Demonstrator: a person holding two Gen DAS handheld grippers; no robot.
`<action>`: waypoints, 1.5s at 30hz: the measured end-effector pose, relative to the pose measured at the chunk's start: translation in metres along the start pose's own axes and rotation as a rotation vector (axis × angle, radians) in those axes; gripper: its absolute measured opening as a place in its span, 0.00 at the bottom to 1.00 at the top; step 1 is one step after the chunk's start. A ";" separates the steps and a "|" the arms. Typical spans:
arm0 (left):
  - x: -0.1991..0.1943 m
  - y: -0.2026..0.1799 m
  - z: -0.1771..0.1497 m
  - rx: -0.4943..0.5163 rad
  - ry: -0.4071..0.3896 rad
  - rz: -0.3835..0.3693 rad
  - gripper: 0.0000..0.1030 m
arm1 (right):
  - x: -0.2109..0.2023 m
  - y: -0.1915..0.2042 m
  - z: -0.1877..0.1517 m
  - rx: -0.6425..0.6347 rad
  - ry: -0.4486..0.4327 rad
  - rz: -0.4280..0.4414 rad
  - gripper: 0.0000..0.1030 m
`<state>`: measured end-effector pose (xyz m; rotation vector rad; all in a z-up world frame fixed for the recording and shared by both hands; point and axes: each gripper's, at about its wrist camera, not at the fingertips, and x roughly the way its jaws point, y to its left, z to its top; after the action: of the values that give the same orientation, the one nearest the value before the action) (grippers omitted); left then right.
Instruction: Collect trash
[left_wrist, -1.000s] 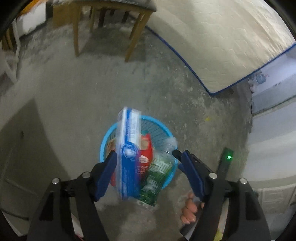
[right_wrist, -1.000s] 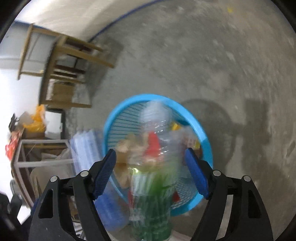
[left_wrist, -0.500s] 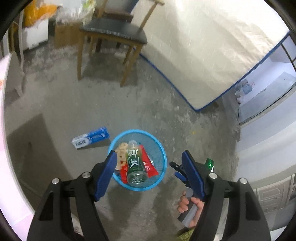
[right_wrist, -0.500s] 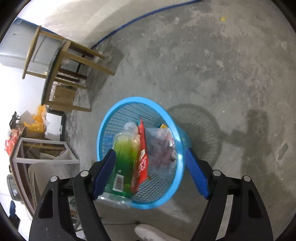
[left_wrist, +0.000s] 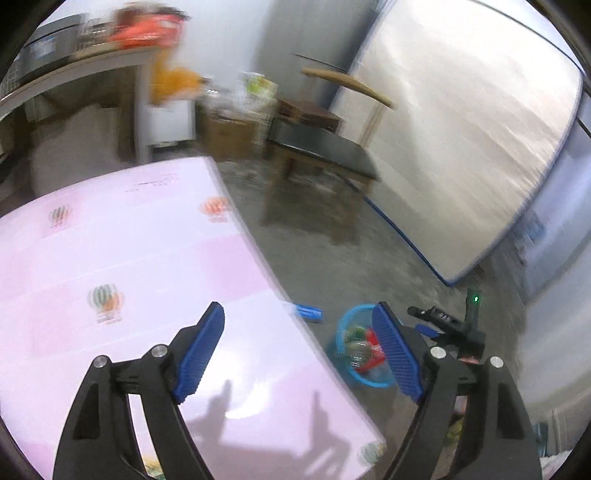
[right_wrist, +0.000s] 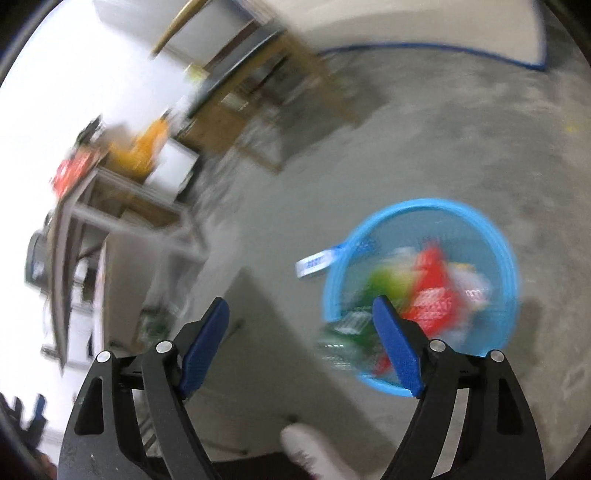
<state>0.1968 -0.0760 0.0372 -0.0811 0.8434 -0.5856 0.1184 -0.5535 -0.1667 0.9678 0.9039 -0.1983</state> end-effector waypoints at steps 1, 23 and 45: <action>-0.008 0.014 -0.002 -0.021 -0.014 0.018 0.78 | 0.016 0.010 0.004 -0.008 0.035 0.015 0.77; -0.085 0.203 -0.027 -0.280 -0.109 0.282 0.86 | 0.466 0.045 0.004 -1.115 0.609 -0.731 0.83; -0.056 0.232 -0.028 -0.389 -0.111 0.124 0.94 | 0.520 -0.022 0.017 -1.026 0.637 -0.781 0.52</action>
<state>0.2537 0.1526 -0.0117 -0.4089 0.8382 -0.2919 0.4459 -0.4592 -0.5611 -0.3504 1.7015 -0.0494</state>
